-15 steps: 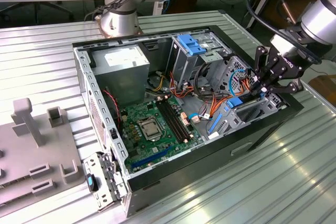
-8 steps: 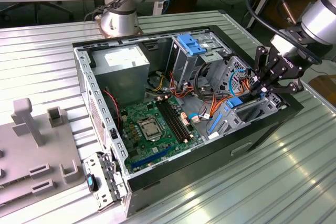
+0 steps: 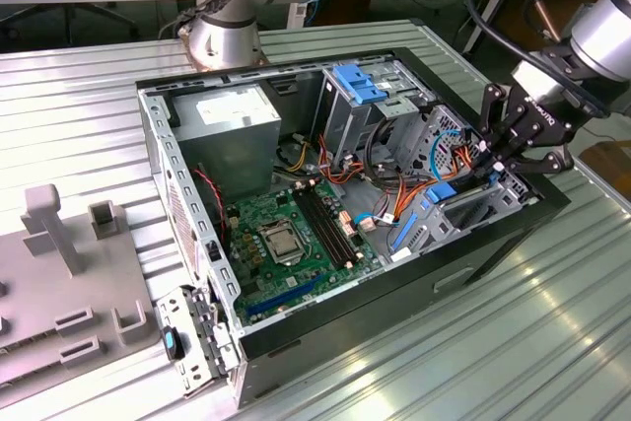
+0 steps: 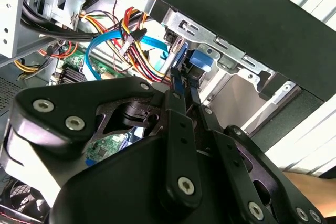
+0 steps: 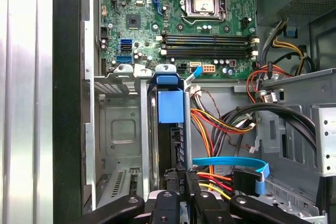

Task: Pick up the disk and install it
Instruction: 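Insert the first disk wire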

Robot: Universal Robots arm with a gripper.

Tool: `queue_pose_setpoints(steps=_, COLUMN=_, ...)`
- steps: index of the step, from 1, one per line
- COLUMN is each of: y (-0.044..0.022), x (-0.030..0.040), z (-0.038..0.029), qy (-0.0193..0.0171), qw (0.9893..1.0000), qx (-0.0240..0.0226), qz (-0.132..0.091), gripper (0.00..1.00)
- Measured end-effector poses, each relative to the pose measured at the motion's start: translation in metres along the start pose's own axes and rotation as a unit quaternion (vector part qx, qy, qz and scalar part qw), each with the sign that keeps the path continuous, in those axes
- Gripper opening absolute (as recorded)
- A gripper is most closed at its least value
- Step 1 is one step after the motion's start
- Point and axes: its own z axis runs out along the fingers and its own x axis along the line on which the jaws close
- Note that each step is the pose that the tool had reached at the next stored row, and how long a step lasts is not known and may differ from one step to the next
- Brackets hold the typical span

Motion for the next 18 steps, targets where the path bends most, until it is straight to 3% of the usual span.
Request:
queue_pose_setpoints(steps=13, y=0.0002, x=-0.0025, z=0.0013, qy=0.0, qw=1.0, qx=0.0, qz=0.0, gripper=0.18)
queue_pose_setpoints(steps=18, y=-0.0004, x=-0.0011, z=0.0119, qy=0.0001, qw=1.0, qx=0.0, qz=0.0, gripper=0.18)
